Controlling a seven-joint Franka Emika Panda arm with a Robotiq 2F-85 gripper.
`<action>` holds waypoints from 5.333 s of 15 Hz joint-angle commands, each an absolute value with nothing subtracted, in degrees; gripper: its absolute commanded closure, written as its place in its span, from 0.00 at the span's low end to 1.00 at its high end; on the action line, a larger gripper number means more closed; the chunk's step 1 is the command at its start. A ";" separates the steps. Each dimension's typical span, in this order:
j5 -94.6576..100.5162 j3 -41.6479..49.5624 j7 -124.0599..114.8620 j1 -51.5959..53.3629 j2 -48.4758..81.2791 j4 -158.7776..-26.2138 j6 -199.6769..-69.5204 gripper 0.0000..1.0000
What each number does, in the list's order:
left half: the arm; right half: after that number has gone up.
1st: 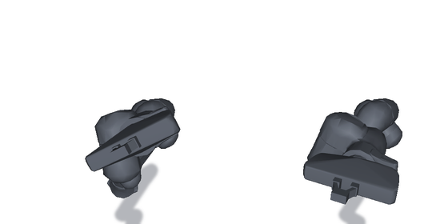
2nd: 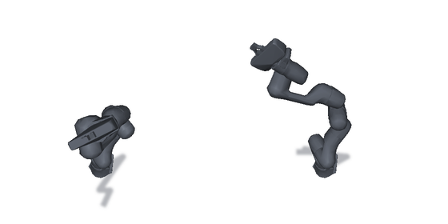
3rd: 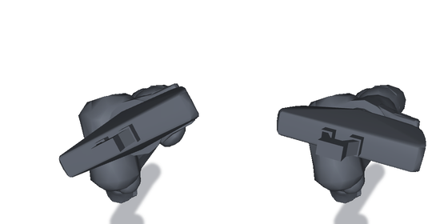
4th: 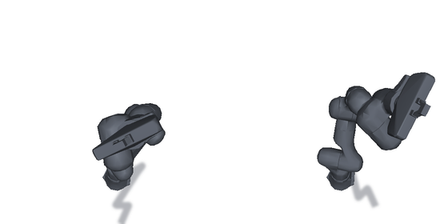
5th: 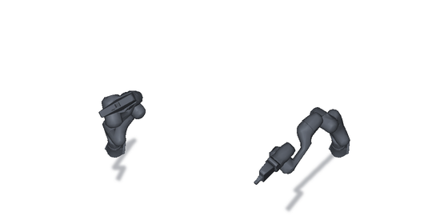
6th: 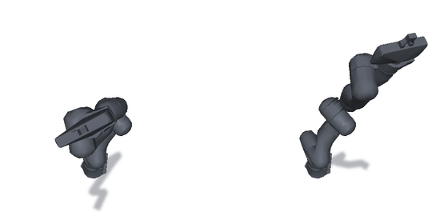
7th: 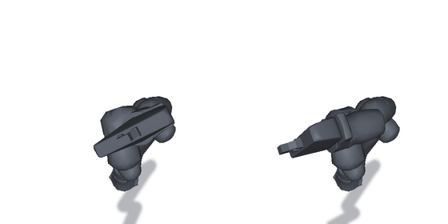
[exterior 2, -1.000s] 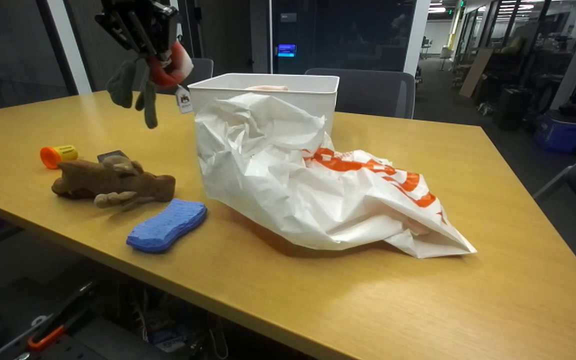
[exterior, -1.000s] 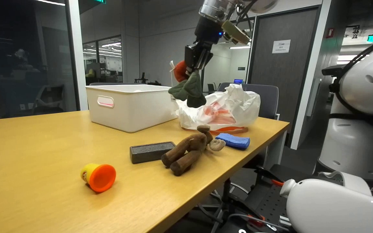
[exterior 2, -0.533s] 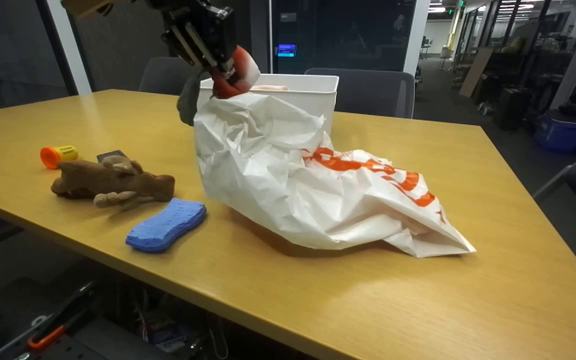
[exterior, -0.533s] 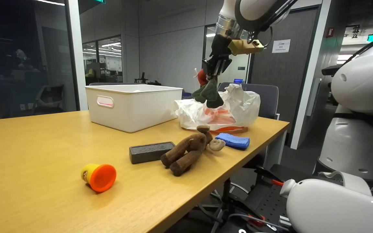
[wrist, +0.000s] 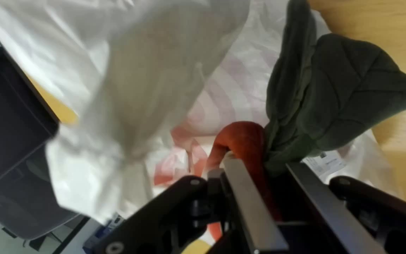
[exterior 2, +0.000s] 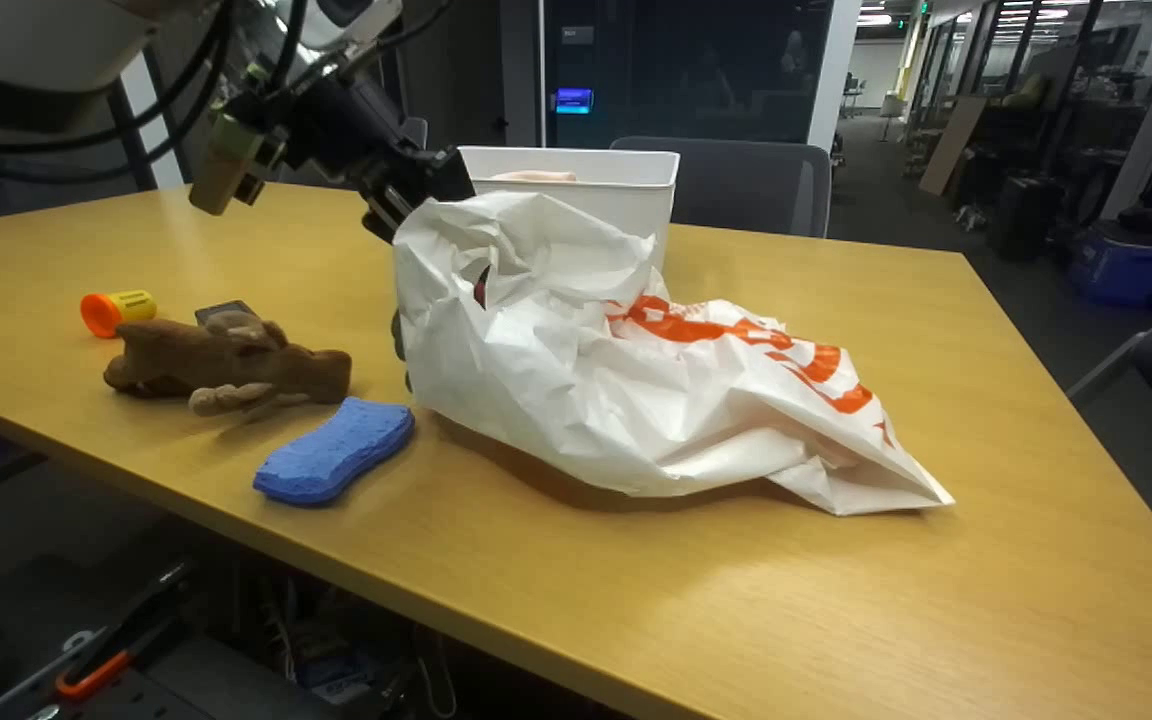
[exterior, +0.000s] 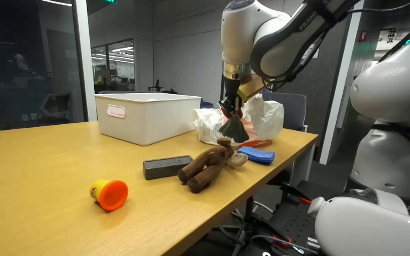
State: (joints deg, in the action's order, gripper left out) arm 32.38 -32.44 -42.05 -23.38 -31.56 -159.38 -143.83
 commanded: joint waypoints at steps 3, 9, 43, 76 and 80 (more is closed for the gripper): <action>52.78 -28.68 -57.21 -26.85 -21.99 -158.50 -138.88 0.95; 63.79 -12.56 -64.56 -16.80 -12.52 -155.08 -133.84 0.53; -4.97 -18.14 -12.72 21.16 -19.33 -158.16 -134.43 0.00; 3.70 -10.54 -27.11 -1.58 -36.93 -157.87 -137.52 0.96; -2.11 -6.03 -27.35 -4.31 -32.91 -157.92 -141.08 0.96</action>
